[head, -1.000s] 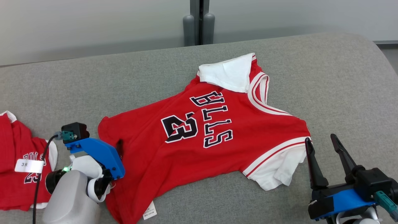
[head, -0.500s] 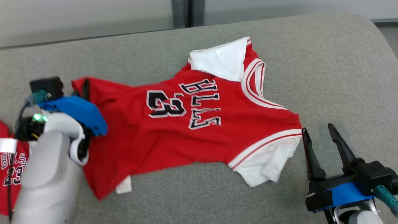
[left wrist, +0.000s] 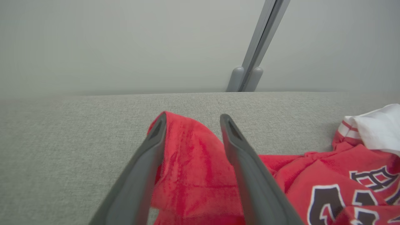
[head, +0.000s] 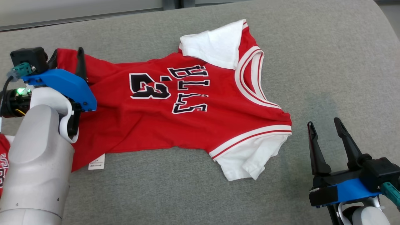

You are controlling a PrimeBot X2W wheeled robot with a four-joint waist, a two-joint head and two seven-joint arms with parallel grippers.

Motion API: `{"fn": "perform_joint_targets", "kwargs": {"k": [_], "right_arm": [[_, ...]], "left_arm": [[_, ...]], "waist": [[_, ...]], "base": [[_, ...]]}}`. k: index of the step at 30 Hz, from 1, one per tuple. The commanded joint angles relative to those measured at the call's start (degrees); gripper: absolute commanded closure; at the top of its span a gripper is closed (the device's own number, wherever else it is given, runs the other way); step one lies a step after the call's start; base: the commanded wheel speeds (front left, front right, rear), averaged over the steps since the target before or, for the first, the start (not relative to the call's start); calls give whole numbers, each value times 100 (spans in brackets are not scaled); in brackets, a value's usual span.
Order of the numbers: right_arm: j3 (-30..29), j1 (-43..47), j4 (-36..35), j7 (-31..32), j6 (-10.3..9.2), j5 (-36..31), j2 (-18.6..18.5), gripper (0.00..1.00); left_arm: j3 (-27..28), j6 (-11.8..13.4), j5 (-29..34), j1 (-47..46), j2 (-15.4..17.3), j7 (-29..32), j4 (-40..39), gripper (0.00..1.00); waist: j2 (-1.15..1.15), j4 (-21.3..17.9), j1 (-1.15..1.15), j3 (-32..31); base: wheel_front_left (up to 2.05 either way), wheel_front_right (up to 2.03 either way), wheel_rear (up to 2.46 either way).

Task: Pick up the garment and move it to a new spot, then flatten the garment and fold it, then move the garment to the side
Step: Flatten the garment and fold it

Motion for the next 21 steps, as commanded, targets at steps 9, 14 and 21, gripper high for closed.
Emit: {"fn": "perform_joint_targets", "kwargs": {"k": [9, 14, 21], "right_arm": [[-2, 7, 39, 71, 1, -44, -5, 0], [13, 107, 56, 115, 1, 5, -5, 0], [18, 208, 13, 181, 1, -2, -5, 0]], "left_arm": [[-144, -123, -125, 457, -228, -317, -12, 0], [-218, -130, -189, 894, -359, -354, -336, 0], [-541, -202, -283, 1743, -390, 372, -907, 0]], "waist": [[0, 574, -1, -449], [0, 815, -1, -738], [0, 1009, -1, -888]], "base": [[0, 0, 0], [0, 0, 0], [0, 0, 0]]}}
